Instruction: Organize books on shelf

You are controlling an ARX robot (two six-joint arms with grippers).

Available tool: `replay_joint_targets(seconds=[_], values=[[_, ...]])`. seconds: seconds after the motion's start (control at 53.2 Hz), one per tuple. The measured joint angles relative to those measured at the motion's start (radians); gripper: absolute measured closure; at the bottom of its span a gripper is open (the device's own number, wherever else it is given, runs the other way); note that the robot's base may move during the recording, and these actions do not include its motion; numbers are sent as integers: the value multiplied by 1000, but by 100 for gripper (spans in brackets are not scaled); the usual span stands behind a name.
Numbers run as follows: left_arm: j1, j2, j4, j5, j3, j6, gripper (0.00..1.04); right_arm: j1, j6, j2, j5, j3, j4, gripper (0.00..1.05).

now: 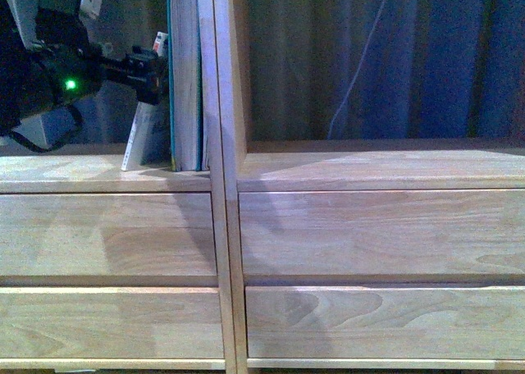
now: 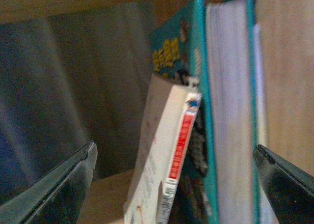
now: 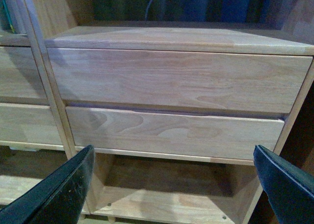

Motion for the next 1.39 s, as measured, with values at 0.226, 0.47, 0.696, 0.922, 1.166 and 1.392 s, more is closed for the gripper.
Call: replay_joint_targets(seconds=[0.226,0.47,0.696,0.922,1.166,1.392], values=[[-27,-314,2,-41,-331,-57,7,0,0,0,0,0,0,7],[-56,-863,-222,-286,-760,-23,7,0,0,0,0,0,0,7],[-155,-1283,-462,-548,-950,-3,7,0,0,0,0,0,0,7],[-383,-1573,-578,-835,-1136,14,7,0,0,0,0,0,0,7],[-422,-1770,-793,-798,-1315,-108,36,0,0,0,1,0,0,7],[-227,-1865,-830,-602,-1354,-154,77,0,0,0,0,0,0,7]])
